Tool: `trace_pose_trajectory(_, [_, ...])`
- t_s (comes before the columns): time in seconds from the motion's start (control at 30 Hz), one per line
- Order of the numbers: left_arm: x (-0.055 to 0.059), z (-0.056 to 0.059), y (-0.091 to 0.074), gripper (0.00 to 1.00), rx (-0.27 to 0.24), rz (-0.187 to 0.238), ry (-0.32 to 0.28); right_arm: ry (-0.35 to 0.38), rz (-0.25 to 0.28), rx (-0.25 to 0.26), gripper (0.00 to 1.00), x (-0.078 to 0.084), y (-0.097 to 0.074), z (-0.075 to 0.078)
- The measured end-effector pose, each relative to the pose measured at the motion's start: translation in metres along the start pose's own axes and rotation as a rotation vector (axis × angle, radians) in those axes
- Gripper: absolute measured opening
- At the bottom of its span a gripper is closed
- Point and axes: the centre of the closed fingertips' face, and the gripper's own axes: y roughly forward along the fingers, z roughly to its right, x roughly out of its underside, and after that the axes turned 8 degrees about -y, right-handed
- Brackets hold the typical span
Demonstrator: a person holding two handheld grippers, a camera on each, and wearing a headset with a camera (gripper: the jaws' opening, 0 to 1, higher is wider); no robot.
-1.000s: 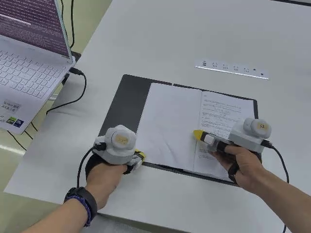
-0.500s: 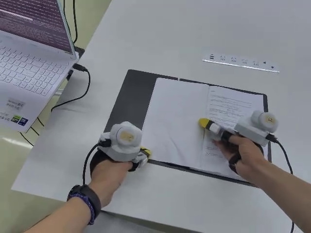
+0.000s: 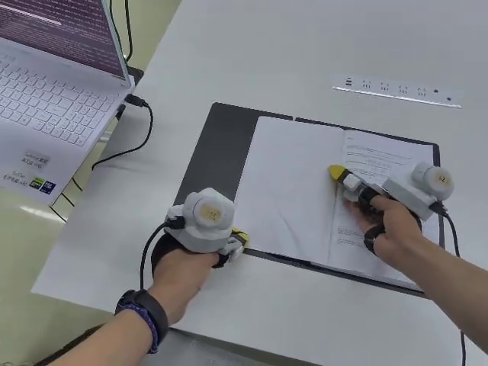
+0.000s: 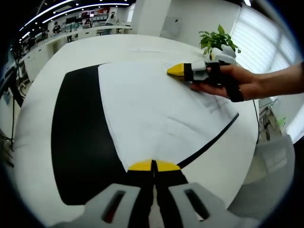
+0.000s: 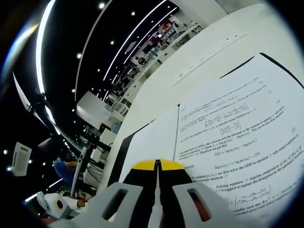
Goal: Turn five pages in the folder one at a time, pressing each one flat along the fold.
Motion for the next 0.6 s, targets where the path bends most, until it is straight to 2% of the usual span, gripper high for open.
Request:
trace_pose_trajectory(0.37, [0.0, 0.0, 0.001, 0.0, 0.004, -0.002, 0.002, 0.066, 0.087, 0.027, 0.0, -0.022, 0.015, 0.011])
trace_pose_trajectory(0.6, [0.0, 0.0, 0.001, 0.0, 0.014, -0.013, 0.022, 0.088, 0.105, 0.031, 0.0, -0.034, 0.026, 0.017])
